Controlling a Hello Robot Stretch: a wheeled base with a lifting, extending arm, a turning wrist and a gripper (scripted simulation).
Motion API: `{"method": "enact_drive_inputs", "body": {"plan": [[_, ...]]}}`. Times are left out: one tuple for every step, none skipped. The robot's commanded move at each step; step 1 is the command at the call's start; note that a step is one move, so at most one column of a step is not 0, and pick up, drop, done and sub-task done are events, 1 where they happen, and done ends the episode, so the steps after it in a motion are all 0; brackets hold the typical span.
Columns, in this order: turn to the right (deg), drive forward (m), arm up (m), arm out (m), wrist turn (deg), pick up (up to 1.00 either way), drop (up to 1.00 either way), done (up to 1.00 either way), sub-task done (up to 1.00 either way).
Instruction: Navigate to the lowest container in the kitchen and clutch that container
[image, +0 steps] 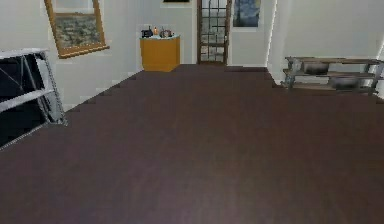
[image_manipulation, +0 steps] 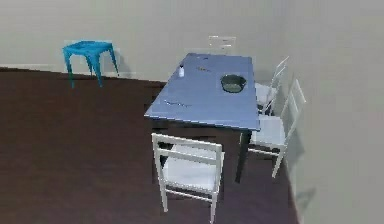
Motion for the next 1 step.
{"method": "enact_drive_inputs", "body": {"plan": [[0.0, 1.00, 0.00, 0.00, 0.0, 0.00, 0.00, 0.00, 0.00]]}}
